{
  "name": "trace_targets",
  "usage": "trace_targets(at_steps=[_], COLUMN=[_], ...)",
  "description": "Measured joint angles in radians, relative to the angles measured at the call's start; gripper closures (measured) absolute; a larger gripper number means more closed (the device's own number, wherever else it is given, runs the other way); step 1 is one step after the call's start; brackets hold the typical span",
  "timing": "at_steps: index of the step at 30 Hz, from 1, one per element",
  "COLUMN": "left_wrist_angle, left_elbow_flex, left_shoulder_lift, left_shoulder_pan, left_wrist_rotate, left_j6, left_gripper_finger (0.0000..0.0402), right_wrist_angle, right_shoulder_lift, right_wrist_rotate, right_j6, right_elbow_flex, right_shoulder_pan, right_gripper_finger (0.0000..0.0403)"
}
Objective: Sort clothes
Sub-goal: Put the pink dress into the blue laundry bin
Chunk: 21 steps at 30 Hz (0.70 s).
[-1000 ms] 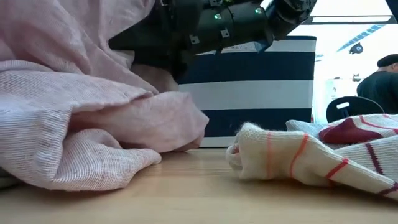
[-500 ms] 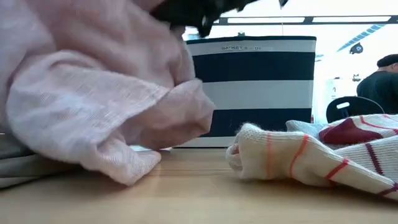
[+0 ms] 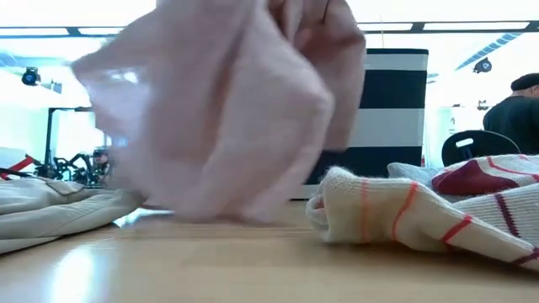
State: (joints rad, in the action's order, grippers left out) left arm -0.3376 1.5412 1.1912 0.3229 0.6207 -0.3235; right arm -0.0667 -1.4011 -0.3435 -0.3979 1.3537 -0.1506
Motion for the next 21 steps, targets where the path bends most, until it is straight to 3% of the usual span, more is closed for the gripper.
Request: trace_targets(at_steps=[8,17,21], left_wrist_angle=[0.067,0.125,0.191], left_elbow_flex=[0.069,0.125,0.130], left_shoulder_lift=[0.000,0.000,0.011], left_shoulder_pan=[-0.096,-0.258,-0.353], left_wrist_rotate=[-0.046,-0.151,-0.244], left_j6=[-0.113,-0.173,-0.184], left_gripper_finger=[0.0401,0.0401,0.0401], right_wrist_angle=[0.130,0.165,0.170], right_shoulder_lift=[-0.010,-0.044,-0.083], right_wrist_rotate=[-0.001,-0.024,-0.025], right_j6=[-0.121,-0.267,-0.318], right_elbow_flex=[0.233,0.510,0.630], right_shoulder_pan=[0.088,0.218,0.278], right_gripper_finger=[0.0403,0.0403,0.0403])
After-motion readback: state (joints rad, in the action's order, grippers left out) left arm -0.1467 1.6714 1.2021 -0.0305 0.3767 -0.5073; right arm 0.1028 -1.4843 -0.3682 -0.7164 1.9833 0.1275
